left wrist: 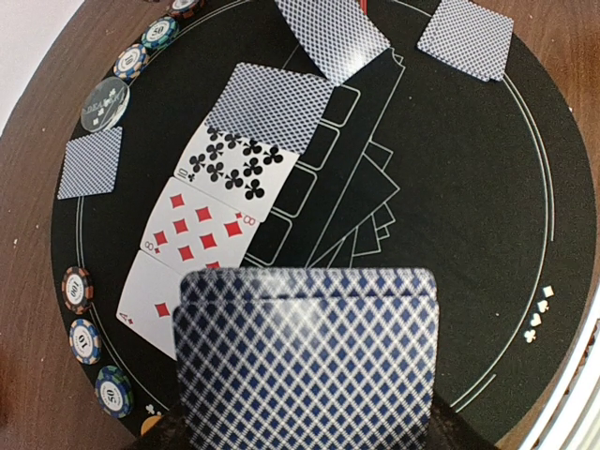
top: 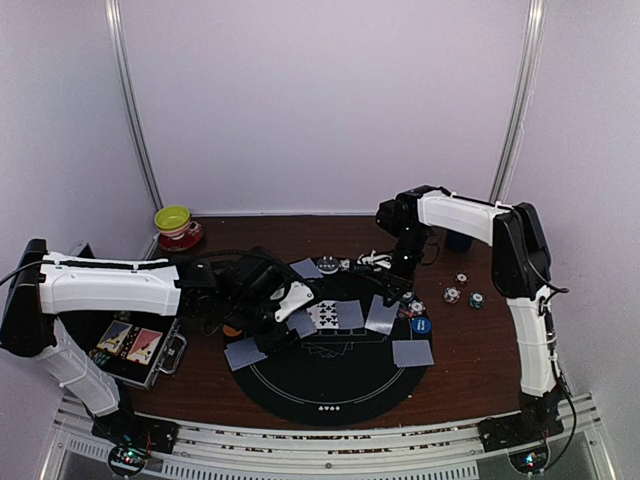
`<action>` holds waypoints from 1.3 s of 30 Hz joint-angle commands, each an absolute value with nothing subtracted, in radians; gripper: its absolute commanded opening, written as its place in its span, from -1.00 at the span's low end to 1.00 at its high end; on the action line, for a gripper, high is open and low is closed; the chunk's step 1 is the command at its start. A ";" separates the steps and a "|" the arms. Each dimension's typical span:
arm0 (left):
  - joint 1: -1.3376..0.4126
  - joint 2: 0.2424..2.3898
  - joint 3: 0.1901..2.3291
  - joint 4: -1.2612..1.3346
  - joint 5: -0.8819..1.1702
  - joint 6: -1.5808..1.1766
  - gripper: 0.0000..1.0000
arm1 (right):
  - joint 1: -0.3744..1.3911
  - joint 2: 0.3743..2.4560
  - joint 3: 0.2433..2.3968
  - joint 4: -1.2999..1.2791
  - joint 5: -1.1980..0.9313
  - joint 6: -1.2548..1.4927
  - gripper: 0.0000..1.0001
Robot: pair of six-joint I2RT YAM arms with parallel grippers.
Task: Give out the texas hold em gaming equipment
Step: Place the poker card in the community card area.
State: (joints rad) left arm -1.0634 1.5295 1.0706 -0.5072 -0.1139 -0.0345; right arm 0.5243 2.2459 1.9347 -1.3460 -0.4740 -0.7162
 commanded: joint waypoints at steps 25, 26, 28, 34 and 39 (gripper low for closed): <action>-1.062 1.506 1.062 -0.488 -0.111 -0.028 0.32 | 0.645 2.341 2.072 -1.267 -0.115 -0.738 -0.76; -1.062 1.505 1.060 -0.488 -0.113 -0.026 0.32 | 0.648 2.346 2.073 -1.266 -0.107 -0.737 -0.74; -1.062 1.505 1.060 -0.488 -0.113 -0.027 0.32 | 0.652 2.352 2.074 -1.263 -0.095 -0.735 -0.67; -1.061 1.505 1.060 -0.488 -0.113 -0.027 0.32 | 0.658 2.343 2.072 -1.231 -0.076 -0.727 -0.37; -1.062 1.506 1.062 -0.488 -0.113 -0.027 0.32 | 0.662 2.320 2.072 -1.181 -0.042 -0.715 -0.15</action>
State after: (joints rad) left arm -1.0634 1.5295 1.0664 -0.5072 -0.1135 -0.0341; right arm 0.6552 2.3451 2.0510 -1.2285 -0.0902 -0.7277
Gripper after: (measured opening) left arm 0.660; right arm 0.395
